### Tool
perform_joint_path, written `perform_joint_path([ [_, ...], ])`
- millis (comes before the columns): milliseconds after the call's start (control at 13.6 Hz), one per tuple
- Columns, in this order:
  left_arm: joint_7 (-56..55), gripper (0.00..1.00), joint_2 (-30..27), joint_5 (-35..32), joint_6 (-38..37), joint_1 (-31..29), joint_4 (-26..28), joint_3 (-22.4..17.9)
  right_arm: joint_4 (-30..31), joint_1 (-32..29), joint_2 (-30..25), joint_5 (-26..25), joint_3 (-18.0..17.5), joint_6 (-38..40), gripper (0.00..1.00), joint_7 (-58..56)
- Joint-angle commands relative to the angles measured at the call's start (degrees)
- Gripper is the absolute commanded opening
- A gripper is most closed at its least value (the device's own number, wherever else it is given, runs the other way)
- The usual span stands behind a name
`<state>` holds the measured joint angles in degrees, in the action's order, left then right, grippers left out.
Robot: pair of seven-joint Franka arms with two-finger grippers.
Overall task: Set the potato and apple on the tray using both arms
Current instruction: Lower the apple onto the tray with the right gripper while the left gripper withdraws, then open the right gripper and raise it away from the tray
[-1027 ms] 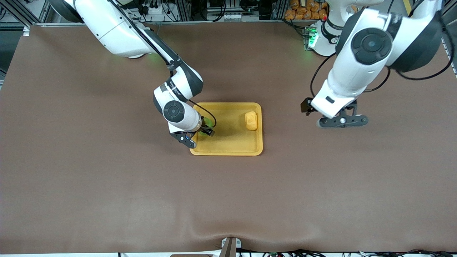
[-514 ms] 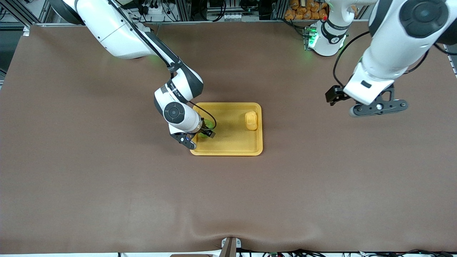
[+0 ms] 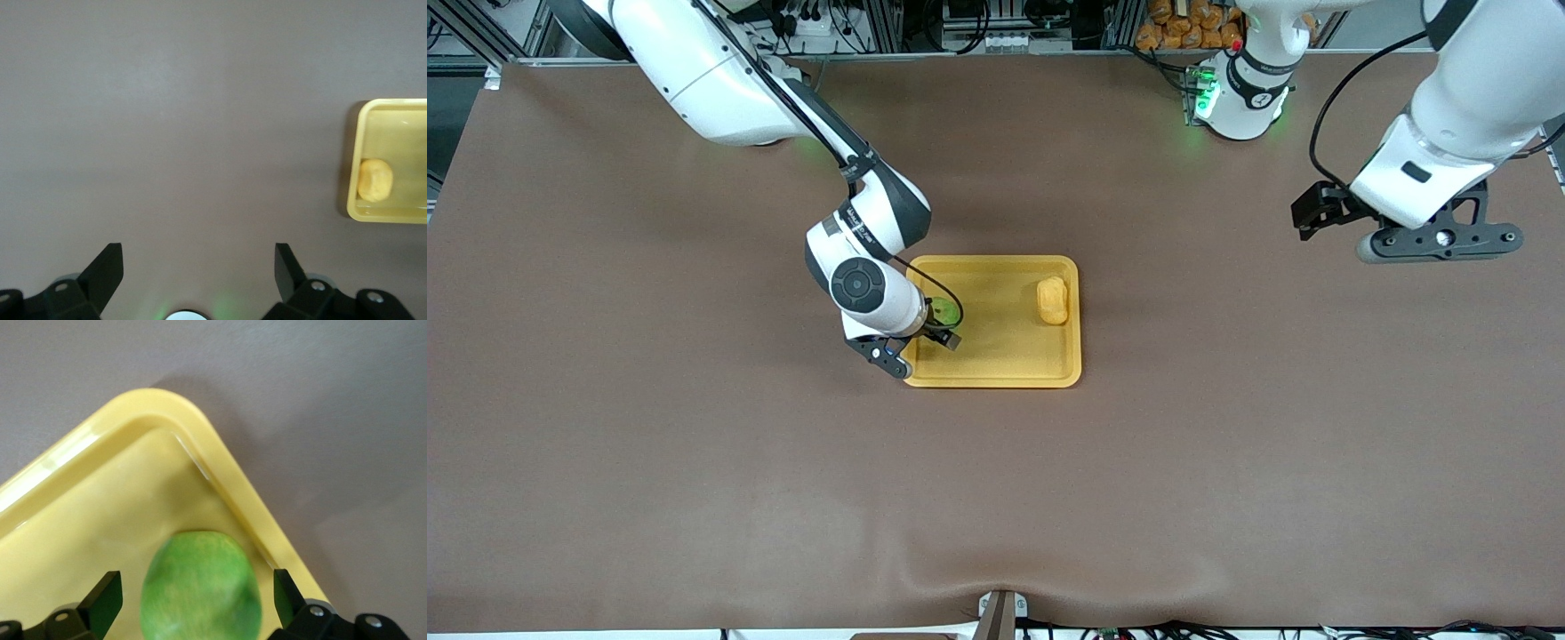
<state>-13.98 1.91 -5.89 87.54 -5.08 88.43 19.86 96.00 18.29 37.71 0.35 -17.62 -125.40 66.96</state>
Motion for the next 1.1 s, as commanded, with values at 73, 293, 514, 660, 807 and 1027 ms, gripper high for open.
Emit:
perform_joint_path([
  [73, 4.6, 1.00, -1.6, 2.6, -1.8, -2.8, 0.1, 0.2, -6.9, -1.4, -0.5, -1.6, 0.0, 10.9, 1.00, 0.9],
  [293, 7.3, 1.00, -2.9, 2.6, -2.5, -4.4, 0.2, 0.2, -8.1, -1.9, -0.6, -1.7, 0.0, 11.9, 1.00, 0.8],
  [514, 9.8, 1.00, -3.9, 3.5, -3.8, -5.6, 0.1, 0.1, -8.7, -2.2, -1.0, -2.9, -0.2, 14.3, 1.00, 0.9],
  [660, 10.5, 1.00, -4.2, 3.9, -3.9, -5.6, 0.0, 0.0, -9.9, -3.2, -2.8, -2.9, -0.3, 19.4, 1.00, 1.2],
  [807, 10.5, 1.00, -4.5, 3.9, -3.9, -6.9, 0.0, 0.0, -10.1, -4.4, -4.2, -2.6, -0.5, 21.9, 1.00, 1.6],
  [1027, 10.6, 1.00, -5.2, 3.9, -3.9, -7.4, 0.0, 0.0, -11.1, -8.2, -6.9, -1.8, -0.8, 28.4, 1.00, 1.3],
])
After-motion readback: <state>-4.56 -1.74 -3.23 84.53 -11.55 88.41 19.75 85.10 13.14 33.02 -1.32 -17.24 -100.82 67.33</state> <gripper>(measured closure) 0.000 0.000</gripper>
